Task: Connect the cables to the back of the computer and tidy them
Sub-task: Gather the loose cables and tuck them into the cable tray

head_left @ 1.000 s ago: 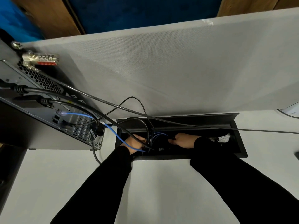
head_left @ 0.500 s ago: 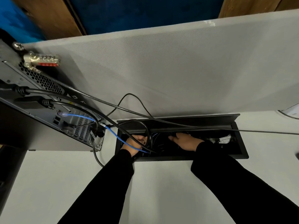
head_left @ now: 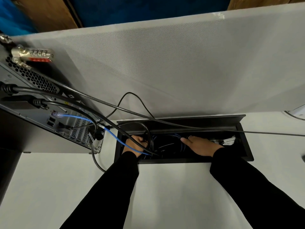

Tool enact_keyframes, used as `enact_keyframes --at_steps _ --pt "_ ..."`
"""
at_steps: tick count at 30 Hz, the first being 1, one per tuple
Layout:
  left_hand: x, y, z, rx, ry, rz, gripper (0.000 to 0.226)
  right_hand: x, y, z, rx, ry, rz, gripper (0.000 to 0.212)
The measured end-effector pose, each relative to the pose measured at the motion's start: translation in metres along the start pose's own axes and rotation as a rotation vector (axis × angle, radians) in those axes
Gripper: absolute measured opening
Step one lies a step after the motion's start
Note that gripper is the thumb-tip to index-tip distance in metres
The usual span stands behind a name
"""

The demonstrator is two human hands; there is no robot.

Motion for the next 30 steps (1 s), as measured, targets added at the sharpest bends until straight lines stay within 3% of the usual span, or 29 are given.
enact_keyframes --at_steps 7,9,12,15,17,21,25,27,30 --pt "0.004 -0.006 -0.012 -0.064 0.047 -0.006 0.02 0.004 0.021 -0.002 -0.063 -0.072 -0.057 0.064" --pt "0.005 -0.01 -0.014 -0.096 -0.008 0.032 0.014 0.003 0.02 -0.002 -0.07 -0.076 -0.064 0.063" --pt "0.008 -0.023 -0.023 -0.134 -0.06 0.111 0.024 0.005 0.014 0.003 -0.05 -0.044 -0.069 0.063" --pt "0.023 -0.035 -0.024 -0.109 -0.264 0.107 0.024 0.007 -0.002 0.005 -0.035 -0.071 -0.089 0.058" --pt "0.035 -0.046 -0.022 -0.12 -0.279 0.053 0.029 0.011 -0.018 0.006 -0.03 -0.144 -0.15 0.054" --pt "0.05 -0.088 -0.028 -0.253 0.061 -0.041 0.04 0.027 -0.064 0.026 0.026 -0.402 -0.473 0.044" --pt "0.081 -0.152 -0.039 -0.49 0.115 -0.336 0.031 0.027 -0.103 0.076 0.392 -0.237 -0.793 0.018" --pt "0.099 -0.18 -0.02 -0.446 -0.019 -0.507 0.024 0.012 -0.1 0.097 0.507 -0.128 -0.683 0.022" --pt "0.108 -0.191 0.032 -0.15 -0.319 -0.628 0.029 -0.005 -0.086 0.112 0.522 0.009 -0.514 0.034"
Point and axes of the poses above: each hand's wrist, its own y-axis towards the middle knuckle, its own x-axis out of the back of the hand, z = x × y, the point moved 10 cm from there along y, towards the middle knuckle, and after that the axes turned 1 degree about y, right-handed, at the moved point
